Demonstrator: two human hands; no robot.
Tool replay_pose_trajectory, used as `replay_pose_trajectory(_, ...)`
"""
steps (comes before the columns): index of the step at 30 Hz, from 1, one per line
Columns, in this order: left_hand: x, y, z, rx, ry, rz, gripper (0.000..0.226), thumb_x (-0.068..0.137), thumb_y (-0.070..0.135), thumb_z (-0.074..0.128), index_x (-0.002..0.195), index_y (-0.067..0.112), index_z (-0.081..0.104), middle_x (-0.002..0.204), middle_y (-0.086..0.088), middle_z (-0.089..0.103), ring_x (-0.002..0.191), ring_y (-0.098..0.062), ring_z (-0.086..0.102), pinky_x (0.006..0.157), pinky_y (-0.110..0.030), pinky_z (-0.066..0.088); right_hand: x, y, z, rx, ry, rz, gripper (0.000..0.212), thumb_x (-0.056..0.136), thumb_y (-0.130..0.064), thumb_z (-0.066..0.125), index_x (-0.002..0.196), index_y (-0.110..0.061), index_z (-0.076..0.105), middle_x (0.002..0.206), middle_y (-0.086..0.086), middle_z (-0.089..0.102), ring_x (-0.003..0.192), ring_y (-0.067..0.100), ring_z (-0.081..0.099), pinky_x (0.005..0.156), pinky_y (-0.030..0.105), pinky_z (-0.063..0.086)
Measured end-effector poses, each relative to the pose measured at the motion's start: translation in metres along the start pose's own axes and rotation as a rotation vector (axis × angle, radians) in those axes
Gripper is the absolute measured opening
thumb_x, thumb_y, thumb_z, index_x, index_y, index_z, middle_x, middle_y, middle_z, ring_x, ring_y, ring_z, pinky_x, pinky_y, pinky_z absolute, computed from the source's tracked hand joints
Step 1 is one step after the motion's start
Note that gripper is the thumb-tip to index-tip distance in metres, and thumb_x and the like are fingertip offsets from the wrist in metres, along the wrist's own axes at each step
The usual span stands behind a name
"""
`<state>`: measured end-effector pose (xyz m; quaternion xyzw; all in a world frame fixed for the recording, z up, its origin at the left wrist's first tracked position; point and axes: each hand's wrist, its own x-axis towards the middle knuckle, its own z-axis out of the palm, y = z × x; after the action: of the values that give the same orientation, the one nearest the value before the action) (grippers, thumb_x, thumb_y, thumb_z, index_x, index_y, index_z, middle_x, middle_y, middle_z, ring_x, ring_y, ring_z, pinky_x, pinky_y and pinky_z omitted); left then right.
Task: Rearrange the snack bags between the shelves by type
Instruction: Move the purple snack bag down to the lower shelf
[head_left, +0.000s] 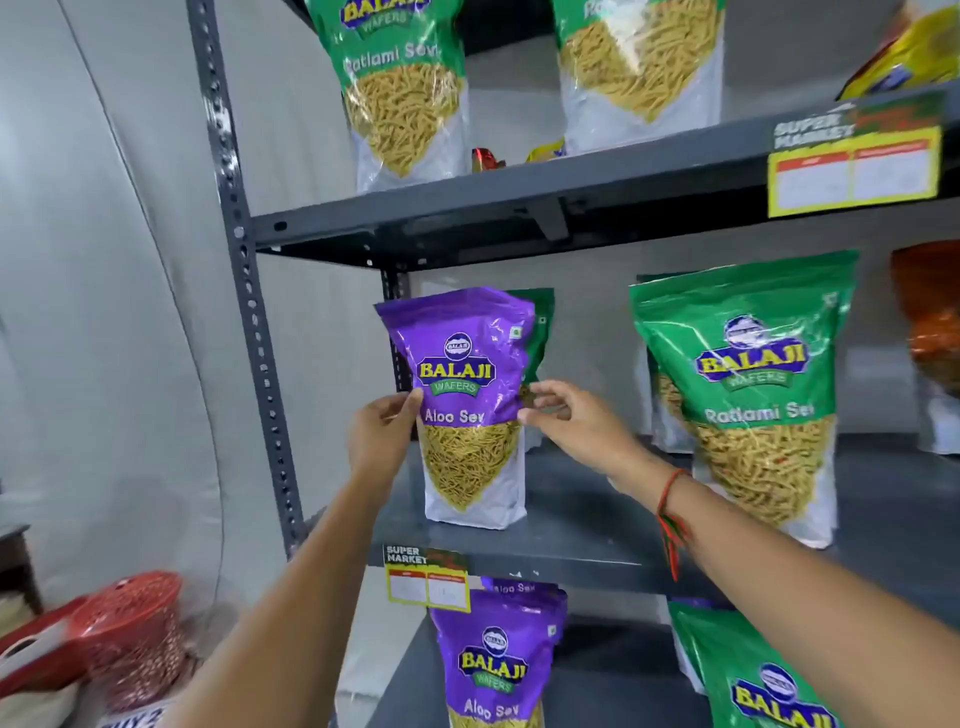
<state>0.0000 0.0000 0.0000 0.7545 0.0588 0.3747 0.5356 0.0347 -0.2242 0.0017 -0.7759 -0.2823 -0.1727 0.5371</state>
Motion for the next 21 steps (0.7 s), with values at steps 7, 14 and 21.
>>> replay_pose_trajectory(7,0.016,-0.009,0.007,-0.149,-0.06,0.008,0.023,0.098,0.03,0.05,0.083,0.022,0.065,0.073,0.016,0.068,0.063,0.007,0.062,0.059,-0.014,0.049,0.025,0.02,0.029,0.248,0.042,0.048,0.011,0.082,-0.029,0.068,0.086,-0.019,0.067,0.083,-0.003,0.068,0.073,0.005,0.06,0.067,0.019,0.052)
replay_pose_trajectory(14,0.029,-0.021,0.022,-0.139,-0.008,-0.135,0.018,0.093,0.01,0.055,0.095,0.007,0.072,0.083,-0.003,0.069,0.059,0.0,0.058,0.05,-0.009,0.045,0.028,0.021,0.035,0.431,0.081,0.078,0.005,0.081,-0.014,0.07,0.077,-0.015,0.067,0.071,-0.001,0.069,0.055,-0.003,0.061,0.053,0.011,0.047)
replay_pose_trajectory(21,0.007,-0.015,0.013,-0.182,0.103,-0.116,0.015,0.093,0.017,0.059,0.087,0.008,0.07,0.084,-0.007,0.07,0.075,-0.014,0.059,0.067,-0.026,0.046,0.006,0.009,0.029,0.462,0.124,0.051,0.004,0.08,-0.012,0.071,0.076,-0.013,0.069,0.067,-0.002,0.071,0.057,0.0,0.064,0.053,0.011,0.047)
